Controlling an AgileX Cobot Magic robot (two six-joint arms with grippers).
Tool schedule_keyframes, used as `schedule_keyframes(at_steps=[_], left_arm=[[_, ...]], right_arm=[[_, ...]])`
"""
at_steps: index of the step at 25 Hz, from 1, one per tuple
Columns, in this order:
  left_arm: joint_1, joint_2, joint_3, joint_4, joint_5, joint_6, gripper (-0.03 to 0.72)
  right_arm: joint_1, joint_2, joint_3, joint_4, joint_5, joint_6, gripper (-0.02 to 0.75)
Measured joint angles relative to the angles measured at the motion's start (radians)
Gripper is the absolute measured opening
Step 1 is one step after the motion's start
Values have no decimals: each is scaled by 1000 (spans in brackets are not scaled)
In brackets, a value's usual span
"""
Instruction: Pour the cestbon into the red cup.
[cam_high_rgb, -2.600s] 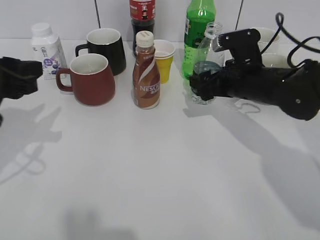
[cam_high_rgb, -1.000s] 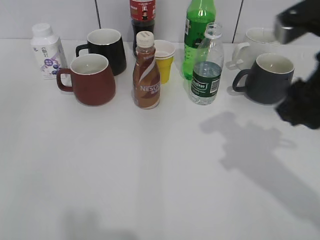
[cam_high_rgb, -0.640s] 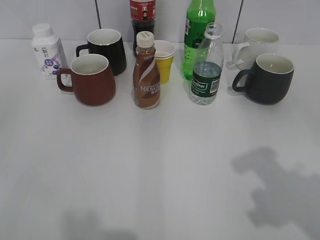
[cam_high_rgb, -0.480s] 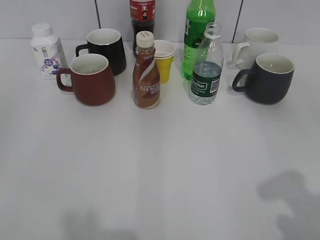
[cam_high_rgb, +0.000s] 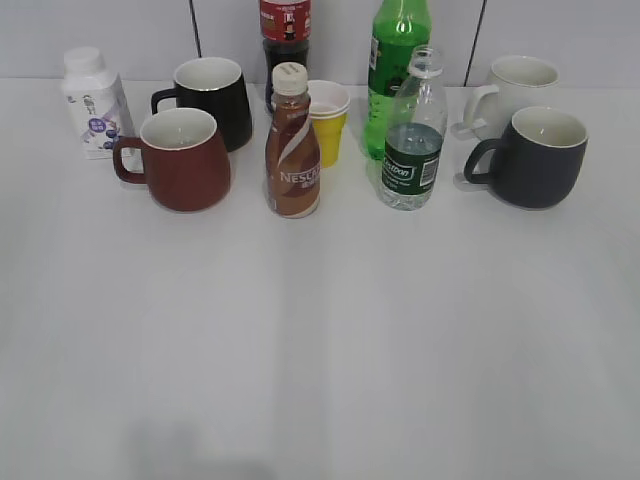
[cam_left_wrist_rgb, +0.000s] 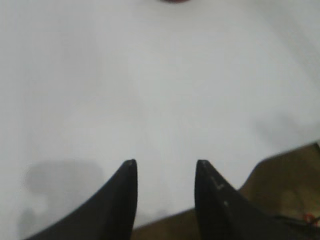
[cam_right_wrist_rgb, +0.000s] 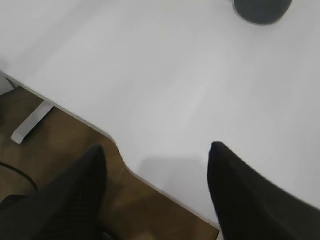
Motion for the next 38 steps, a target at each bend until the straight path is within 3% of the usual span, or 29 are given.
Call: schedule_keyframes(at_steps=[12, 31, 35, 38], left_arm=[[0, 0, 34, 2, -73, 0, 269], [0, 0, 34, 0, -73, 1, 244], [4, -7, 34, 0, -73, 1, 242], [60, -47, 34, 0, -73, 1, 241]], right_arm=[[0, -34, 50, -14, -120, -15, 482], [-10, -34, 50, -28, -135, -17, 480], [-144, -34, 50, -28, -135, -17, 480], [-340, -34, 50, -28, -136, -17, 480]])
